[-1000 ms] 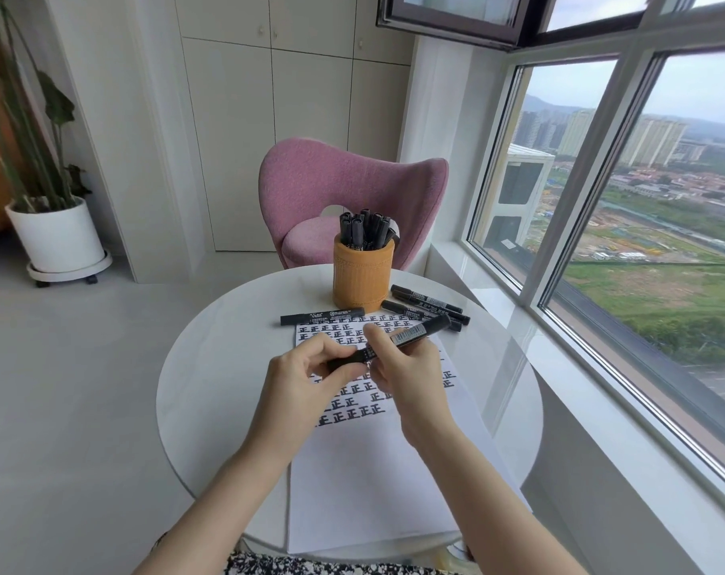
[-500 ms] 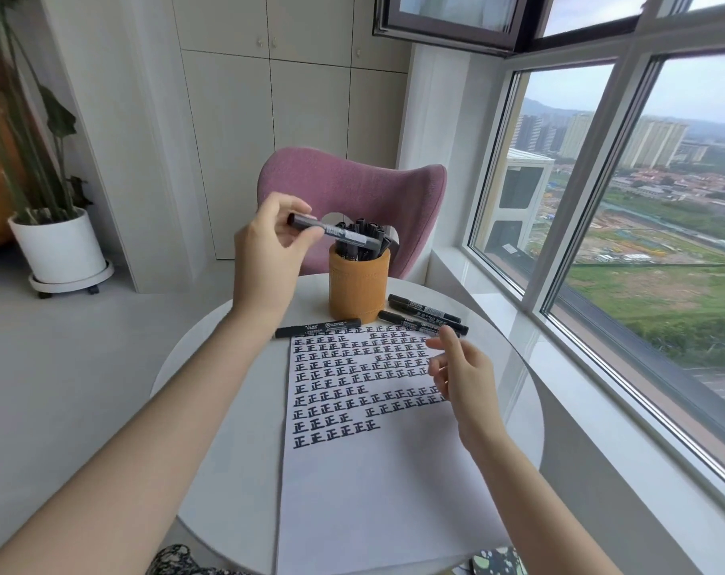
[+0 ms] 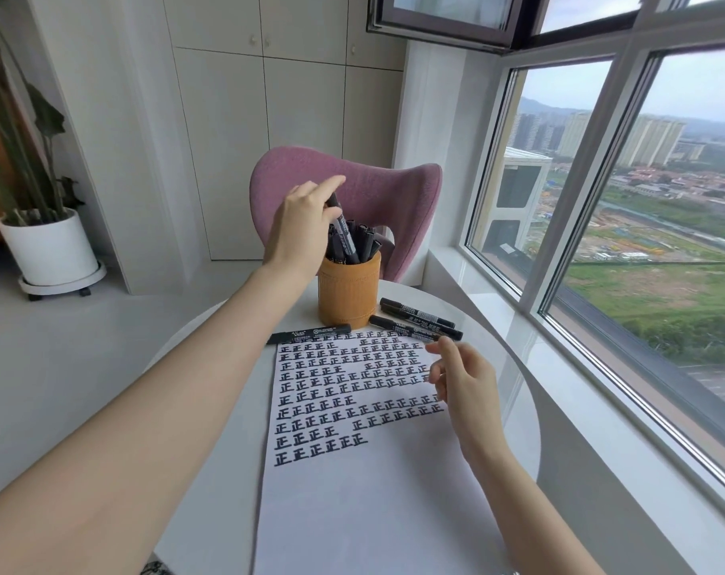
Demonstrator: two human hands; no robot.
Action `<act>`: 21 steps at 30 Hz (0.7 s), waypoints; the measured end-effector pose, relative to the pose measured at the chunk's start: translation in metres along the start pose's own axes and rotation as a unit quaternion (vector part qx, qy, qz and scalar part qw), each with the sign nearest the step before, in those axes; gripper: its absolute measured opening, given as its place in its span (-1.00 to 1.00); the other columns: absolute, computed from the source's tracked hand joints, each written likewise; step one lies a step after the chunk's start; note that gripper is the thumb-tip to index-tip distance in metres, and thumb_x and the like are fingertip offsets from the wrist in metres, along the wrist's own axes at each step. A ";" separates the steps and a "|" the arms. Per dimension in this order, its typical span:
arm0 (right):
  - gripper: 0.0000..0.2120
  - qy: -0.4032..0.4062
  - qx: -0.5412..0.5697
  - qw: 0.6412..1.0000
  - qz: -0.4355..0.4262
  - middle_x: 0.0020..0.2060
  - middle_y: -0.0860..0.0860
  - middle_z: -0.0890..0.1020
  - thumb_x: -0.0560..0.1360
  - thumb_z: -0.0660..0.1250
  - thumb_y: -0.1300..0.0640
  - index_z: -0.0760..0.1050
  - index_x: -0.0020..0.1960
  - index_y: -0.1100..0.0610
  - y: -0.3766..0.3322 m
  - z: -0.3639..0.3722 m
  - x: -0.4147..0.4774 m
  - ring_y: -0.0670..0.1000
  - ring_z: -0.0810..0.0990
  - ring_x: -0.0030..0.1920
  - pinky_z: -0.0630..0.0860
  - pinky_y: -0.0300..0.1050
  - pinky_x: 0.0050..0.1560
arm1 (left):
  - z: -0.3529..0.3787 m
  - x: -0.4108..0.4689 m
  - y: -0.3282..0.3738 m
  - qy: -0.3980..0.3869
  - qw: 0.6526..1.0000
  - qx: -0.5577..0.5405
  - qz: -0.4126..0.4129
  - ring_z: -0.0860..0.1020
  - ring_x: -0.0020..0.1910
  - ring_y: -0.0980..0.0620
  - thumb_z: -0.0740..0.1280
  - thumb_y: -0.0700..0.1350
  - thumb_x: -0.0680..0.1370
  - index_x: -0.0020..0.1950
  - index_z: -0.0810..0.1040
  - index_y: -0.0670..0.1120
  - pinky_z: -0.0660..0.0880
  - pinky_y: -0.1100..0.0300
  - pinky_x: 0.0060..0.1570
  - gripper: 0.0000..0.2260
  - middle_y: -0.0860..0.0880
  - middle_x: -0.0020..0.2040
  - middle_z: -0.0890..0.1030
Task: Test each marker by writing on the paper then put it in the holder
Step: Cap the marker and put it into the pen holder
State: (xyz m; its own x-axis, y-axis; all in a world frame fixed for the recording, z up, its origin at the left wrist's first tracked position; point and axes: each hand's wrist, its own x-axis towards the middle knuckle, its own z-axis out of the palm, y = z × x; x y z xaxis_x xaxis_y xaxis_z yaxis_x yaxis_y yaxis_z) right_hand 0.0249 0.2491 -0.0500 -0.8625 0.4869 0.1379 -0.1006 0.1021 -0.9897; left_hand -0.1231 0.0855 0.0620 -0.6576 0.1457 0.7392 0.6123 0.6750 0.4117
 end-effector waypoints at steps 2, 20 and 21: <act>-0.80 0.001 -0.005 1.000 -0.001 -0.44 -0.02 0.46 0.58 0.21 0.07 0.57 -0.07 0.12 0.000 0.000 0.002 -0.10 0.35 -0.47 0.28 -0.20 -0.40 | 0.007 -0.001 -0.001 -0.018 1.000 0.010 0.013 0.46 0.08 -0.11 0.28 -0.27 0.55 0.39 0.40 -0.10 0.36 0.13 0.10 -0.60 -0.18 -0.01 0.56; -0.74 0.003 -0.467 0.858 -0.214 0.12 0.10 0.52 0.55 0.29 0.22 0.53 0.23 0.16 0.019 0.001 0.070 0.13 0.37 0.16 0.24 -0.15 0.14 | 0.040 -0.005 -0.018 -0.064 0.993 0.094 -0.012 0.33 0.18 -0.10 0.18 -0.10 0.62 0.30 0.51 -0.03 0.31 0.09 0.17 -0.72 -0.11 0.14 0.45; -0.72 0.000 -0.489 0.846 -0.215 0.14 0.10 0.51 0.56 0.29 0.18 0.52 0.26 0.15 0.019 0.002 0.072 0.14 0.36 0.18 0.22 -0.14 0.17 | 0.039 -0.005 -0.018 -0.055 0.994 0.089 -0.012 0.34 0.18 -0.10 0.19 -0.10 0.61 0.29 0.52 -0.04 0.32 0.09 0.17 -0.72 -0.11 0.14 0.46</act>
State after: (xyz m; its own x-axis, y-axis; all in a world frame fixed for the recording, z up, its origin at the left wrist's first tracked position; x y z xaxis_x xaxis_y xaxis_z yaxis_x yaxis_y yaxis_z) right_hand -0.0396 0.2842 -0.0589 -0.8501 0.2234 0.4769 0.0538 0.9377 -0.3433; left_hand -0.1477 0.1008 0.0297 -0.7215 0.1995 0.6631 0.5145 0.7954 0.3205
